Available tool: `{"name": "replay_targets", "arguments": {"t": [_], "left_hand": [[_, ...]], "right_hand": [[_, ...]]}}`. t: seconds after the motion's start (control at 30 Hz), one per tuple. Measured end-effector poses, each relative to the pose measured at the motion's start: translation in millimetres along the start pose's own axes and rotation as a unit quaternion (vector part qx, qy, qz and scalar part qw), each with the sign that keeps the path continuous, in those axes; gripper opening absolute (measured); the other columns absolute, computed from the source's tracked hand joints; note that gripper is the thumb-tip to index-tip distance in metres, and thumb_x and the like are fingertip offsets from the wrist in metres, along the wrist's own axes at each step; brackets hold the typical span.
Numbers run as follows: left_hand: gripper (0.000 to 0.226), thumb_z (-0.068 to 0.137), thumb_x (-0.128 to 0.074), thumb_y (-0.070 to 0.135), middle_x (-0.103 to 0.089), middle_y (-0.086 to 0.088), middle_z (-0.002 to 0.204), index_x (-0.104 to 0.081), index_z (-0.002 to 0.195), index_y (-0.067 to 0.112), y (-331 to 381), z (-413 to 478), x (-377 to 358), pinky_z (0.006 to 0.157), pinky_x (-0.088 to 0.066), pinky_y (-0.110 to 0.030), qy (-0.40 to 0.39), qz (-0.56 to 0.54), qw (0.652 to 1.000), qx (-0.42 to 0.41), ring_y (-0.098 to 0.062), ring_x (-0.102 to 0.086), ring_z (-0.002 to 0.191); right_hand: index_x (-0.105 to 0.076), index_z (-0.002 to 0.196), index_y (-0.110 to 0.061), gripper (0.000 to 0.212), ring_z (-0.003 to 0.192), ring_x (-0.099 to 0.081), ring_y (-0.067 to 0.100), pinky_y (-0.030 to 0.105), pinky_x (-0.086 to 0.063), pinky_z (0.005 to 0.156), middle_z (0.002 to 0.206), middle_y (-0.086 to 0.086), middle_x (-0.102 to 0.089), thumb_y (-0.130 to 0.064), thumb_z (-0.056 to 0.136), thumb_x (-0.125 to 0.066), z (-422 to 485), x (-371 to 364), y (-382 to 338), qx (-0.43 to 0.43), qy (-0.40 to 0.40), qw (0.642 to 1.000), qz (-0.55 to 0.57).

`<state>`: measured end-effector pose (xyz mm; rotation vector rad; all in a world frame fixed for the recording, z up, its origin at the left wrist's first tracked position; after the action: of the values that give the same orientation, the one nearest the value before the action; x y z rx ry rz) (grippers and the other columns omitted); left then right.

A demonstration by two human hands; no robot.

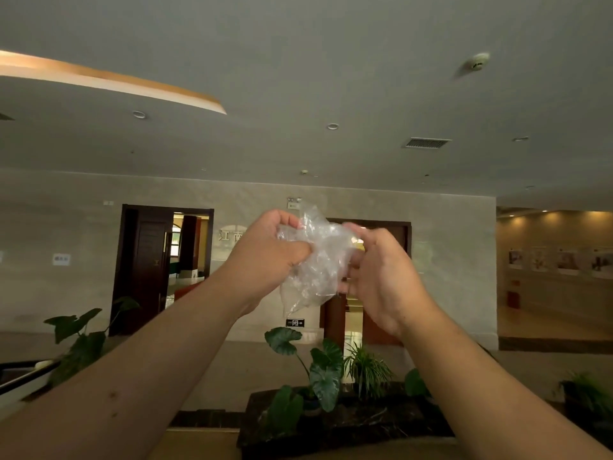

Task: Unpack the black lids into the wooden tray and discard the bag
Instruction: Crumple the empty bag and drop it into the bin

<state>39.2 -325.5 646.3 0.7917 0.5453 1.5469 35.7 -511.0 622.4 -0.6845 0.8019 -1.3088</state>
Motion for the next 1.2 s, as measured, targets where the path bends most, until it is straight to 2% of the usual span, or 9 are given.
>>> {"name": "replay_targets", "arguments": {"t": [0.1, 0.2, 0.3, 0.43, 0.57, 0.63, 0.93, 1.07, 1.2], "left_hand": [[0.047, 0.089, -0.082, 0.009, -0.067, 0.006, 0.106, -0.056, 0.118, 0.037, -4, -2, 10, 0.047, -0.057, -0.019, 0.029, 0.034, 0.998, -0.033, -0.002, -0.073, 0.06], [0.059, 0.087, -0.087, 0.021, -0.071, 0.007, 0.109, -0.052, 0.133, 0.036, -20, -8, 21, 0.07, -0.068, -0.032, 0.012, 0.05, 0.999, -0.014, -0.01, -0.079, 0.08], [0.029, 0.088, -0.084, 0.039, -0.074, 0.006, 0.103, -0.063, 0.107, 0.037, -44, -13, 28, 0.079, -0.069, -0.048, -0.005, 0.152, 0.988, -0.019, -0.017, -0.077, 0.085], [0.02, 0.084, -0.085, 0.045, -0.08, 0.002, 0.094, -0.073, 0.097, 0.034, -106, -27, -6, 0.075, -0.068, -0.046, -0.064, 0.121, 0.99, 0.031, -0.018, -0.078, 0.079], [0.015, 0.08, -0.085, 0.042, -0.083, 0.01, 0.089, -0.075, 0.088, 0.035, -182, -79, -105, 0.075, -0.067, -0.046, -0.182, 0.052, 0.976, 0.105, -0.012, -0.079, 0.077], [0.018, 0.076, -0.084, 0.045, -0.083, 0.005, 0.09, -0.074, 0.088, 0.034, -211, -122, -166, 0.079, -0.068, -0.053, -0.241, 0.024, 0.96, 0.139, -0.017, -0.08, 0.081], [0.019, 0.082, -0.083, 0.042, -0.079, 0.0, 0.086, -0.07, 0.086, 0.028, -290, -408, -436, 0.076, -0.066, -0.054, -0.462, 0.049, 0.86, 0.209, -0.024, -0.077, 0.08], [0.024, 0.08, -0.085, 0.045, -0.074, 0.008, 0.077, -0.067, 0.081, 0.03, -324, -543, -527, 0.057, -0.05, -0.035, -0.551, 0.089, 0.81, 0.179, -0.014, -0.07, 0.071], [0.051, 0.077, -0.088, 0.045, -0.071, 0.001, 0.123, -0.071, 0.12, 0.026, -352, -657, -593, 0.089, -0.051, -0.032, -0.62, 0.113, 0.774, 0.061, -0.02, -0.066, 0.109]], "right_hand": [[-0.068, 0.128, -0.01, 0.038, 0.116, -0.07, 0.048, 0.069, -0.054, 0.103, 0.127, 0.023, -0.074, -0.036, 0.102, -0.066, -3, -14, 14, -0.041, -0.05, 0.992, -0.109], [-0.07, 0.115, -0.004, 0.014, 0.091, -0.074, 0.041, 0.071, -0.058, 0.092, 0.11, 0.028, -0.077, -0.011, 0.104, -0.064, -4, -19, 14, 0.016, 0.006, 0.99, -0.14], [-0.07, 0.105, -0.001, 0.008, 0.083, -0.064, 0.039, 0.074, -0.054, 0.088, 0.11, 0.039, -0.069, -0.004, 0.103, -0.063, -8, -17, 29, 0.017, 0.035, 0.989, -0.143], [-0.074, 0.105, -0.009, 0.011, 0.085, -0.073, 0.04, 0.063, -0.062, 0.085, 0.104, 0.029, -0.078, -0.004, 0.102, -0.066, -38, 21, 85, -0.049, 0.077, 0.985, -0.15], [-0.075, 0.114, -0.012, 0.018, 0.092, -0.081, 0.029, 0.038, -0.067, 0.073, 0.106, 0.015, -0.083, -0.002, 0.102, -0.067, -121, 100, 143, -0.119, 0.163, 0.964, -0.174], [-0.074, 0.116, -0.011, 0.02, 0.093, -0.081, 0.029, 0.039, -0.068, 0.075, 0.106, 0.014, -0.083, 0.0, 0.101, -0.066, -180, 148, 169, -0.16, 0.207, 0.948, -0.183], [-0.074, 0.11, -0.007, 0.019, 0.072, -0.078, 0.014, 0.025, -0.061, 0.062, 0.084, 0.003, -0.083, 0.004, 0.095, -0.069, -532, 341, 261, -0.334, 0.413, 0.82, -0.214], [-0.073, 0.099, -0.009, 0.01, 0.056, -0.062, 0.009, 0.026, -0.054, 0.058, 0.067, -0.002, -0.07, 0.0, 0.093, -0.073, -692, 389, 306, -0.401, 0.479, 0.749, -0.221], [-0.065, 0.096, 0.005, 0.018, 0.057, -0.056, 0.017, 0.032, -0.049, 0.056, 0.069, 0.008, -0.063, -0.006, 0.086, -0.074, -825, 411, 342, -0.444, 0.563, 0.665, -0.209]]}}
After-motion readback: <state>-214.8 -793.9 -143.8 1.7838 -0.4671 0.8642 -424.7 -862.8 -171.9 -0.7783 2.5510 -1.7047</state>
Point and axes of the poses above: each hand's wrist, its own z-axis towards the middle knuckle, its own x-axis out of the back of the hand, y = z × x, the point moved 5 cm from there along z, towards the middle knuckle
